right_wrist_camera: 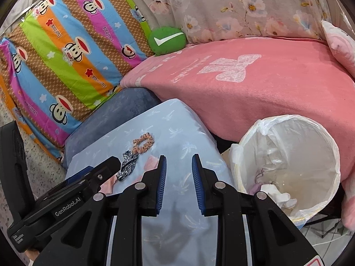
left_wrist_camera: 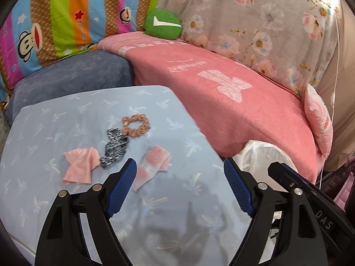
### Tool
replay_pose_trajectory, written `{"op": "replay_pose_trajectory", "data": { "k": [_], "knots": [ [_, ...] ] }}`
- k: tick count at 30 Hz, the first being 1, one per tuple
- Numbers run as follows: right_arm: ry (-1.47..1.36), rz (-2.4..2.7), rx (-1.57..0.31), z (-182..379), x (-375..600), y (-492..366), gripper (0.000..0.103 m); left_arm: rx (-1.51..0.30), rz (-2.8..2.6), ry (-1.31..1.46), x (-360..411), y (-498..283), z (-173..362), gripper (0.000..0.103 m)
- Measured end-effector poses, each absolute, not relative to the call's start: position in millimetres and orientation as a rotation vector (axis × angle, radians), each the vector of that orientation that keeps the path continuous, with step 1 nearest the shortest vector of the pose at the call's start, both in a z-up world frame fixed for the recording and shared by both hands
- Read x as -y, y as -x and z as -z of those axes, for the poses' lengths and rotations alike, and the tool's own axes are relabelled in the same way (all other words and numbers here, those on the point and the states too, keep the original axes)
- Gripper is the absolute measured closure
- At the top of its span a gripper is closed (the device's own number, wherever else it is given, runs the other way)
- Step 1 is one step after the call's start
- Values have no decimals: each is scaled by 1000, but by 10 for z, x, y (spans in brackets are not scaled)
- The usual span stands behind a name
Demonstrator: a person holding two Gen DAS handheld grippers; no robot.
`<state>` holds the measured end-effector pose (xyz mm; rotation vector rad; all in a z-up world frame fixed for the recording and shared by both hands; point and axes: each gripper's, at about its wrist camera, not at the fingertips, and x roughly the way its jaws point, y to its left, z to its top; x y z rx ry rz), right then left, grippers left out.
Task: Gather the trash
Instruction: 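Move both tools back over the remaining items on the table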
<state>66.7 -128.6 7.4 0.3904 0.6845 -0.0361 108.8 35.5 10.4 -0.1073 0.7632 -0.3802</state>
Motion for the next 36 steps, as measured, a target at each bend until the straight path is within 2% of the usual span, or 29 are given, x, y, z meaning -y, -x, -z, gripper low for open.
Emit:
{"op": "replay_pose_trajectory", "data": {
  "k": [11,24,33,36],
  "knots": [
    [-340,-19,-752,129,828,-940,67,-813,264,150,-914,-1206,159,20],
    [-333,-38,-870,642,474,-1555,67,-919,81,205,-1672,-1600,697,19],
    [-344,1,-921,950,393,-1990,66,-971,84,212,-1768,-1888,957,20],
    [-349,12,-939,1040,385,-2080,66,-984,99,212,-1743,-1934,1021,25]
  ]
}}
